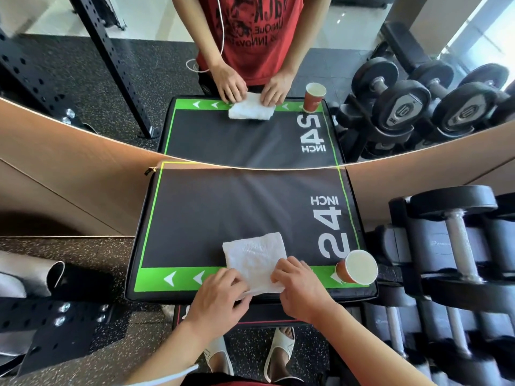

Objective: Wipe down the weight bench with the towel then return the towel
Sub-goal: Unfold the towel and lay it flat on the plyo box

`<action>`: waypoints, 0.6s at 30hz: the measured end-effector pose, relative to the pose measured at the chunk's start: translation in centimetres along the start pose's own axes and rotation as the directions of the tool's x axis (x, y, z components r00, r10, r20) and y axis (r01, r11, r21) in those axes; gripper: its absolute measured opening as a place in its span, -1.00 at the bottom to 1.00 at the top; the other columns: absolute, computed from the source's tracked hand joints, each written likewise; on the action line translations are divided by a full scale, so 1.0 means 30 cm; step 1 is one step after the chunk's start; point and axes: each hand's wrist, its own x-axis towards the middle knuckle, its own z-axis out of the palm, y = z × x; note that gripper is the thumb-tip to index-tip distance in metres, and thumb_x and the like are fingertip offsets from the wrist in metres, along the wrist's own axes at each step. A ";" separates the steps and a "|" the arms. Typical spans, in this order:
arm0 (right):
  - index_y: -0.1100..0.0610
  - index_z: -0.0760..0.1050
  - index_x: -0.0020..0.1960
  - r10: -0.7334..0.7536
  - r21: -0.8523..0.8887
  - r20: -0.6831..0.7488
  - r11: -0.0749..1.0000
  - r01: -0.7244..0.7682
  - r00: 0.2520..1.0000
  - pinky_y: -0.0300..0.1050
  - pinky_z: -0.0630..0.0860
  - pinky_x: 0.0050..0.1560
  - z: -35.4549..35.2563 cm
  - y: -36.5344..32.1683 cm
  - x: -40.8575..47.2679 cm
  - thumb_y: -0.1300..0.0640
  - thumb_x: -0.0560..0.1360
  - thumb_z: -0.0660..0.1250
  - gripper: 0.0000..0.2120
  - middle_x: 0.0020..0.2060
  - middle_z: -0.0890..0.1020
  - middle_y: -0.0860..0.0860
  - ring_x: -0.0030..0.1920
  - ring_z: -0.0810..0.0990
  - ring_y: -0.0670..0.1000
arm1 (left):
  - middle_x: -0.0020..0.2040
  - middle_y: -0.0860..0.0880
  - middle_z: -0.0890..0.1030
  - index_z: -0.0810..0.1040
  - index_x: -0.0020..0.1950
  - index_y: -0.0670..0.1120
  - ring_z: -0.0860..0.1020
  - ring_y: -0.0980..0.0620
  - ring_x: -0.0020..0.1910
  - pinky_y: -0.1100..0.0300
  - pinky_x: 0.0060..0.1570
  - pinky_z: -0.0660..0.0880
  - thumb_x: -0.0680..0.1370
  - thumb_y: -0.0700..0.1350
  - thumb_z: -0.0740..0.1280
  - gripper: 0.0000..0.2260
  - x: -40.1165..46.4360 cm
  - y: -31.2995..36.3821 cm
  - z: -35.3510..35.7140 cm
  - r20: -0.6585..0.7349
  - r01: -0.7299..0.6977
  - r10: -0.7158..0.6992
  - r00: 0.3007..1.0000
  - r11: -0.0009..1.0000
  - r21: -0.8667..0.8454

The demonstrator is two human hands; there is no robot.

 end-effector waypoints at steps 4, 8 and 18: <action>0.05 0.63 -0.03 0.067 0.163 -0.139 0.986 -0.044 0.988 -0.05 0.49 -0.06 -0.027 -0.004 0.032 0.18 0.42 0.27 -0.79 -0.05 0.57 -0.13 -0.06 0.47 -0.01 | -0.01 0.08 0.56 0.61 -0.16 -0.05 0.52 0.00 -0.04 0.09 -0.11 0.51 0.60 -0.05 0.35 -0.83 0.042 0.006 -0.030 -0.116 0.024 -0.028 0.993 0.999 -0.034; 0.07 0.59 0.20 0.065 0.160 -0.220 0.987 -0.030 0.973 0.02 0.52 0.07 -0.037 -0.035 0.132 0.05 0.63 0.24 -0.76 0.16 0.58 -0.07 0.09 0.52 0.08 | 0.29 -0.01 0.55 0.61 0.21 -0.03 0.52 -0.08 0.26 0.00 0.16 0.55 0.51 -0.01 0.47 -0.70 0.114 -0.014 -0.023 -0.036 0.134 -0.133 0.990 0.990 0.031; -0.04 -0.15 0.71 0.009 -0.094 0.251 0.995 0.016 0.968 0.00 -0.18 0.64 -0.015 0.067 0.118 -0.15 0.72 0.09 -0.32 0.66 -0.23 -0.18 0.64 -0.28 -0.14 | 0.68 0.20 -0.23 -0.08 0.70 0.19 -0.22 0.09 0.67 -0.16 0.62 -0.02 0.55 0.38 0.29 -0.15 0.068 -0.033 -0.041 0.329 0.249 -0.290 0.899 0.955 0.160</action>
